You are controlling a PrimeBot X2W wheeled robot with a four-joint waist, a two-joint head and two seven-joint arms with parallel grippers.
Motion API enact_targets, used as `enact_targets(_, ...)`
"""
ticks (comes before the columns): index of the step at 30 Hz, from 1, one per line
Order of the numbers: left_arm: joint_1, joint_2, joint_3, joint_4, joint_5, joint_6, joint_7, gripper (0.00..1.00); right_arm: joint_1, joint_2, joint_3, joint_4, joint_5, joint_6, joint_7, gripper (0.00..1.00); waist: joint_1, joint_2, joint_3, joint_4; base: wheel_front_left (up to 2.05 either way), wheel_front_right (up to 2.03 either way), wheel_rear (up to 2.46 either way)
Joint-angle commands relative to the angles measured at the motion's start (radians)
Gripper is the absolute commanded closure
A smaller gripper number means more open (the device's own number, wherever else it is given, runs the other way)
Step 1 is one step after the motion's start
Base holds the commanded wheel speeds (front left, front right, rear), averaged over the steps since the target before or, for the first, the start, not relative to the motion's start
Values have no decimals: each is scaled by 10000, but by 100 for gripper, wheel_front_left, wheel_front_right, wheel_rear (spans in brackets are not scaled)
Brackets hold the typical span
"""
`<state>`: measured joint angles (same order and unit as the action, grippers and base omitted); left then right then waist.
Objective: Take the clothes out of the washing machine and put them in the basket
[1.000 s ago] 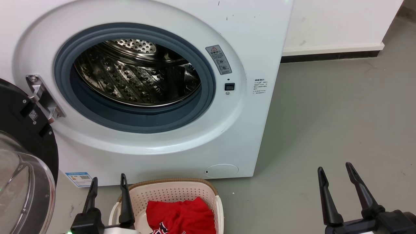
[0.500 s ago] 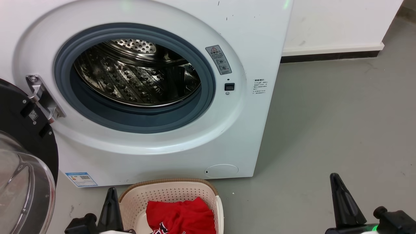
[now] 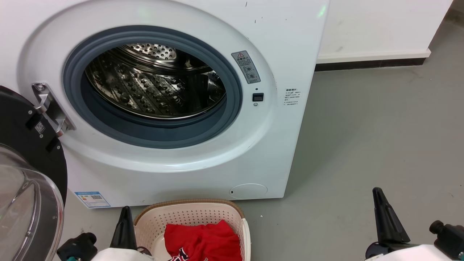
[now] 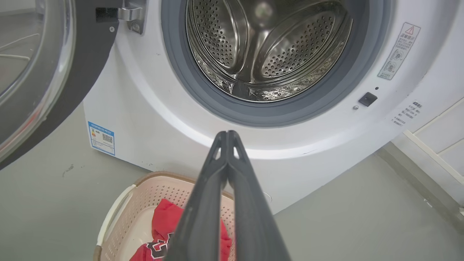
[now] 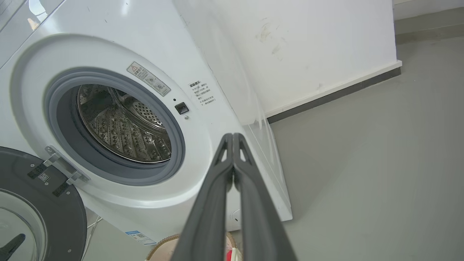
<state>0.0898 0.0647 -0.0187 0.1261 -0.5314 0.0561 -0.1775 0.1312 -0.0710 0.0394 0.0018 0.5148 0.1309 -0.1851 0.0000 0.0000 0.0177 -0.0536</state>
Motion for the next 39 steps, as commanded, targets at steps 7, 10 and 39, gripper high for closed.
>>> enact_targets(7,-480,139,98,42,-1314,-245,233,100,-484,-126,-82,146,1358,-1,226,100,0,0,-10,36,0,0,0)
enact_targets(10,-556,151,117,87,-1794,-322,329,100,-575,-143,-107,250,1852,-1,323,100,0,0,-14,51,0,0,0)
enact_targets(39,-1178,206,402,522,-5895,-1005,1243,100,-1389,-220,-430,1167,6044,-2,1236,100,0,0,-57,213,0,0,0)
